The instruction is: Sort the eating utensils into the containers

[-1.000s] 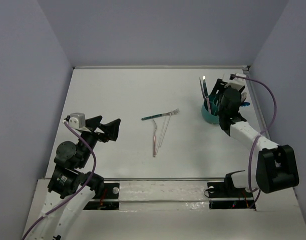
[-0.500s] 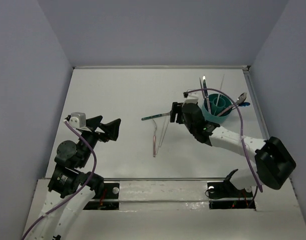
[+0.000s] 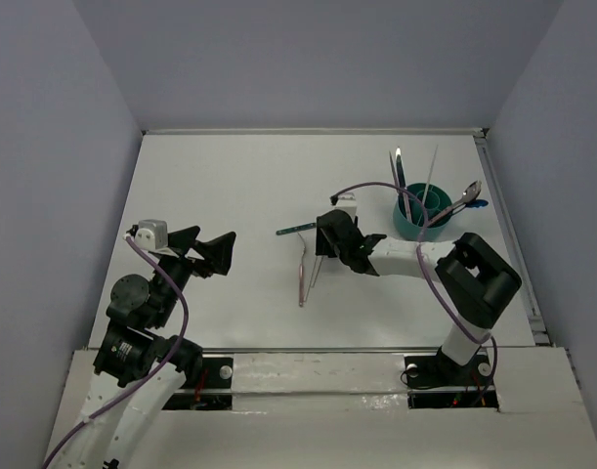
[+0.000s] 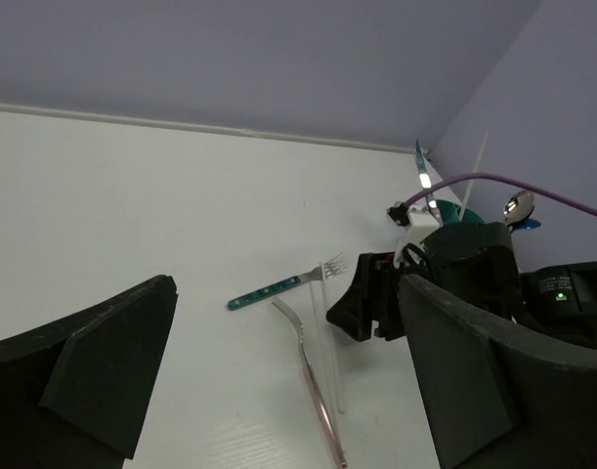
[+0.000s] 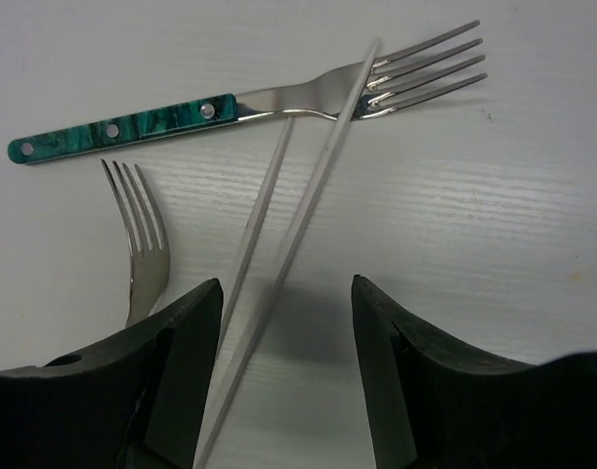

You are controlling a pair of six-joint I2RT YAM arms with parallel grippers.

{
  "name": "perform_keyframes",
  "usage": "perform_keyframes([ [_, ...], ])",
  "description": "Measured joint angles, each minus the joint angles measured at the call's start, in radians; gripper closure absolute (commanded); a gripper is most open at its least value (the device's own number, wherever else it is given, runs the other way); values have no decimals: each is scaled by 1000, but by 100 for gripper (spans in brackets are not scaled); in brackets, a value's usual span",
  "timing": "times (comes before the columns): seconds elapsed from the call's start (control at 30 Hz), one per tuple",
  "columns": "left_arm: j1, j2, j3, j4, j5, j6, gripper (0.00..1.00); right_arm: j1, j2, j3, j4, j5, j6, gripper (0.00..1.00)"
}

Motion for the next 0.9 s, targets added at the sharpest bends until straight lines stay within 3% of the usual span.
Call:
perform_keyframes([
  [0.13, 0, 0, 0, 0, 0, 0, 1, 5, 49, 3, 0, 1, 26, 57],
  [0.4, 0, -2, 0, 0, 0, 0, 1, 8, 79, 11, -10, 15, 50, 62],
  [0.47, 0, -3, 0, 0, 0, 0, 1, 8, 90, 24, -14, 22, 51, 72],
  [0.67, 0, -7, 0, 0, 0, 0, 1, 8, 99, 39, -49, 55, 58, 80],
  [0.83, 0, -7, 0, 0, 0, 0, 1, 9, 92, 39, -84, 82, 58, 99],
  [0.9, 0, -8, 0, 0, 0, 0, 1, 9, 81, 36, -110, 89, 53, 100],
])
